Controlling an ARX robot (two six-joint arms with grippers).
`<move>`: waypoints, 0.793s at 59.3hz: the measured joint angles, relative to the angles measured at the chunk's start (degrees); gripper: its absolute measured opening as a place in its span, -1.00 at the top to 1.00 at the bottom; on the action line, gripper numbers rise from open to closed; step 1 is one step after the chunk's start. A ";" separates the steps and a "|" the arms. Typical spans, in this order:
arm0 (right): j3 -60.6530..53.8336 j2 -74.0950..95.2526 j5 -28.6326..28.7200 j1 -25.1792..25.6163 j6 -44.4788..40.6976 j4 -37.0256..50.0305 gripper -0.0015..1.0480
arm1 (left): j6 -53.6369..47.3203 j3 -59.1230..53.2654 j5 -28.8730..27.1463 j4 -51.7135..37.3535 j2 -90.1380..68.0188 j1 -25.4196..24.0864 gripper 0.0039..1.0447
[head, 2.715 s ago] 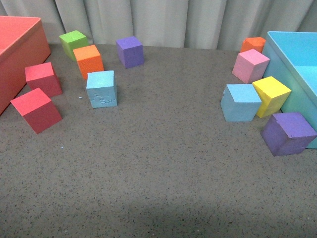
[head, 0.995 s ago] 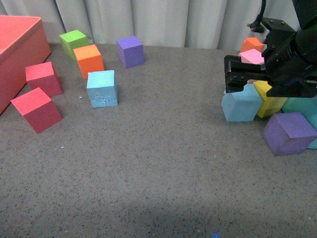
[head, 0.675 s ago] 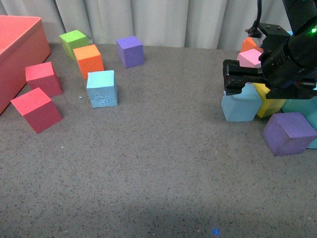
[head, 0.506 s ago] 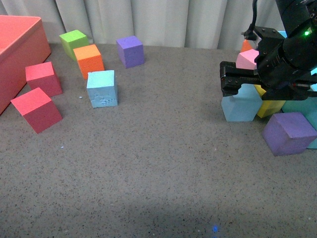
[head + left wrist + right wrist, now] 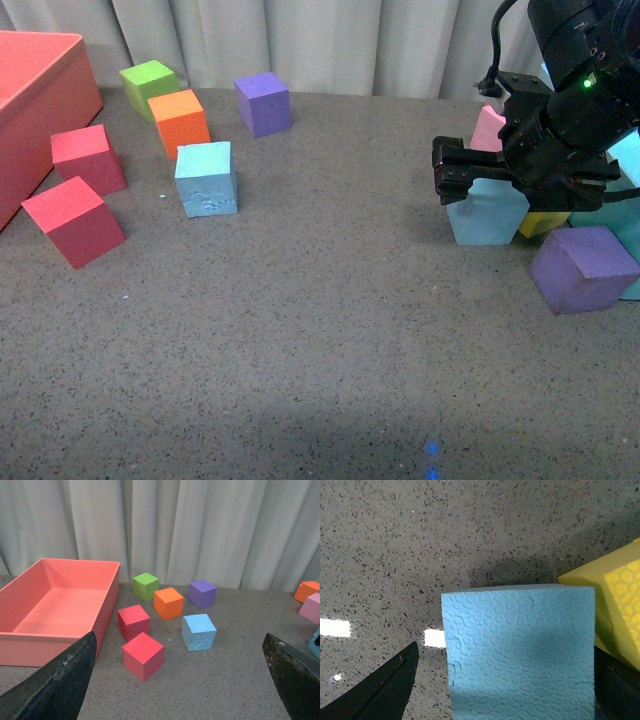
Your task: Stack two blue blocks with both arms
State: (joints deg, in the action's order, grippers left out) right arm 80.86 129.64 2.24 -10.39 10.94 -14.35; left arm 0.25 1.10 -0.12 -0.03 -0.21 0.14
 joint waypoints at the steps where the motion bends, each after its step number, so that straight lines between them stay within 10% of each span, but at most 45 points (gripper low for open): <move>1: 0.09 0.09 -0.02 0.00 0.02 -0.09 -0.81 | 0.00 0.00 0.00 0.00 0.00 0.00 -0.88; 22: 3.04 1.95 -1.09 -0.09 -0.15 -2.34 0.02 | 0.00 0.00 0.00 0.00 0.00 0.00 -0.88; 47: 2.12 0.35 1.38 -2.01 -1.38 -1.07 0.20 | 0.00 0.00 0.00 0.00 0.00 0.00 -0.88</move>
State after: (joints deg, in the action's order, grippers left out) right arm 82.98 129.99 3.62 -12.40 9.56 -15.42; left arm 0.25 1.10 -0.12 -0.03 -0.21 0.14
